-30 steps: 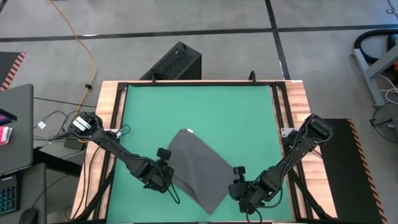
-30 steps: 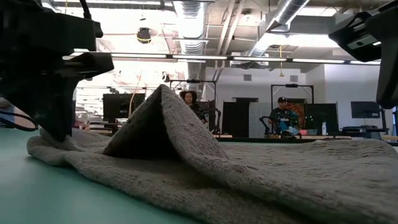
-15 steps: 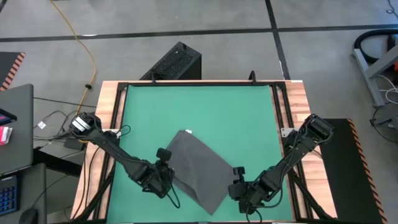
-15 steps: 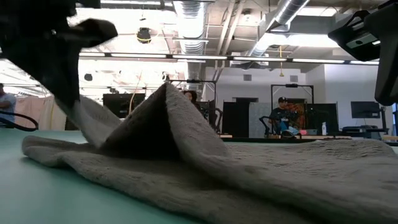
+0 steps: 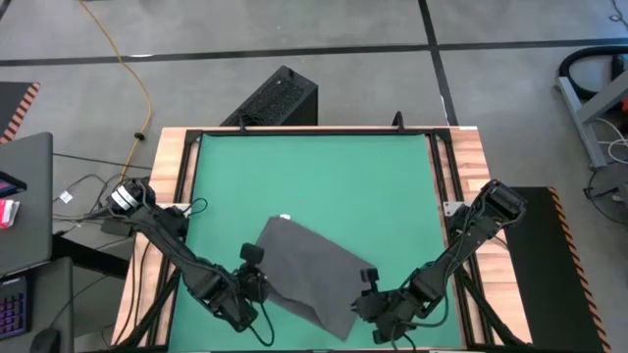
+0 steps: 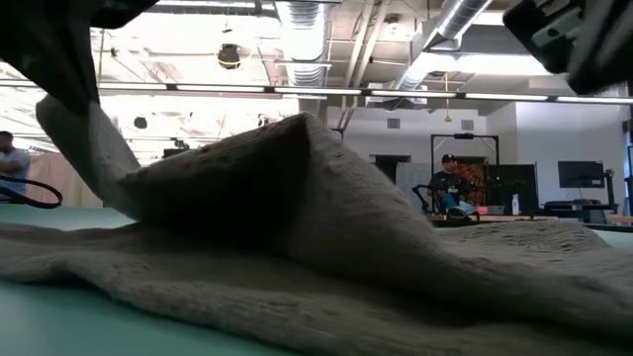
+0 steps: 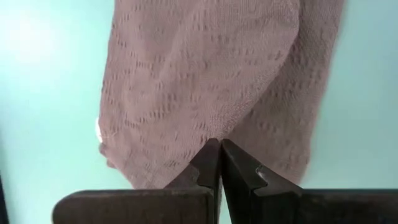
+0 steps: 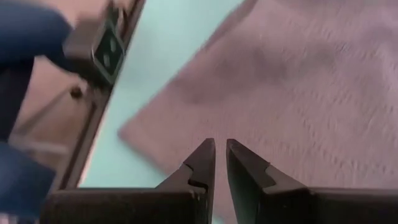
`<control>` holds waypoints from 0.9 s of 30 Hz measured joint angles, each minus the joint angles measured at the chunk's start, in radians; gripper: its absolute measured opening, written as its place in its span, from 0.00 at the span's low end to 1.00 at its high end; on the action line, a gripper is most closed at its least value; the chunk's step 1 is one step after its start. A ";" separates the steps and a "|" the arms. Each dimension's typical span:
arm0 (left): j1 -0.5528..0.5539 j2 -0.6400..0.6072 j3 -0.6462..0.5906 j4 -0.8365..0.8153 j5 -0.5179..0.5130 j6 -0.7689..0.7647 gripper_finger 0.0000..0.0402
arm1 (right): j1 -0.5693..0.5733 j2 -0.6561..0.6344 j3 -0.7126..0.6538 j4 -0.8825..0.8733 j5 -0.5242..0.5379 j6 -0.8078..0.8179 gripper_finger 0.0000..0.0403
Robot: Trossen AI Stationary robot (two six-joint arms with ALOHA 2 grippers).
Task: Roll towel
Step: Roll the gray towel
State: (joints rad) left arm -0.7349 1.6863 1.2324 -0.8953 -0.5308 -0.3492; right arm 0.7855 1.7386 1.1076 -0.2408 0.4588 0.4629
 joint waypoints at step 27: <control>-0.124 0.000 -0.030 0.130 0.013 -0.201 0.00 | 0.049 0.244 0.001 0.175 0.037 0.219 0.16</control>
State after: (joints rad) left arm -0.8593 1.6863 1.2026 -0.7650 -0.5182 -0.5499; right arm 0.8348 1.9825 1.1088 -0.0657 0.4962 0.6823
